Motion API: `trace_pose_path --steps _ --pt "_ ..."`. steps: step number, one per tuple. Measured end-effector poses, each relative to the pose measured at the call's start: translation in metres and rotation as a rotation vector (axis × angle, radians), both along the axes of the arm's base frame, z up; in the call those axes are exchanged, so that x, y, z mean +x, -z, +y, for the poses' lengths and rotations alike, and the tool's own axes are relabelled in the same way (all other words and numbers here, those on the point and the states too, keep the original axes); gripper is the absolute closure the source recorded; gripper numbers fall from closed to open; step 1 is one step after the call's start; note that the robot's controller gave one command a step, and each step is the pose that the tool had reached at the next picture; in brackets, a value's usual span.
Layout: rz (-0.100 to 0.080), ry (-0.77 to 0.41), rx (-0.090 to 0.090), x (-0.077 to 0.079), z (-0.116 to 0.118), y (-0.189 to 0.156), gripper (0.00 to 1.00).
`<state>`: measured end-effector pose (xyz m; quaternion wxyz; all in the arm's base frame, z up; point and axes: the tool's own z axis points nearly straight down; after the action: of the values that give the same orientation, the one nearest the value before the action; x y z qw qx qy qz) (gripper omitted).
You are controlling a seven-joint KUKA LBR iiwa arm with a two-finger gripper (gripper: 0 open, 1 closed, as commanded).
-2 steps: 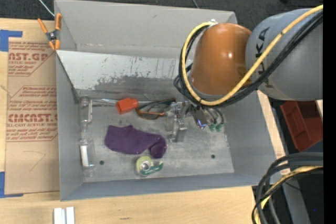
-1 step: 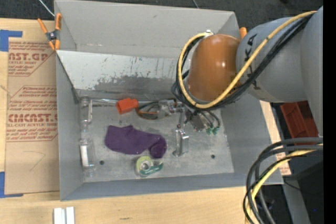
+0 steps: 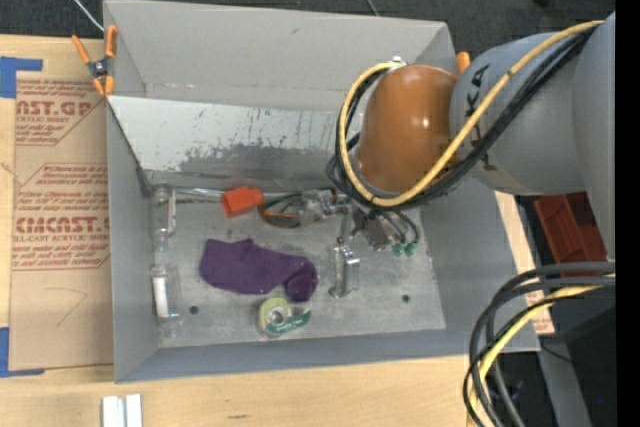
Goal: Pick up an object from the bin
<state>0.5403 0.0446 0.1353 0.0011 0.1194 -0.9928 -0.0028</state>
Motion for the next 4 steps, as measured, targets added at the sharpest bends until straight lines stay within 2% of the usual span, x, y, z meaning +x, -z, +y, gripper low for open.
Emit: trace_pose_path --steps 1,2,3,4 --pt "0.004 -0.191 0.002 -0.029 0.066 0.061 0.00" --pt "-0.002 -0.158 0.002 -0.039 0.050 0.065 0.00" --pt "0.002 -0.583 0.003 -0.016 0.068 0.062 1.00" --pt "0.002 -0.583 0.003 -0.016 0.068 0.062 1.00"
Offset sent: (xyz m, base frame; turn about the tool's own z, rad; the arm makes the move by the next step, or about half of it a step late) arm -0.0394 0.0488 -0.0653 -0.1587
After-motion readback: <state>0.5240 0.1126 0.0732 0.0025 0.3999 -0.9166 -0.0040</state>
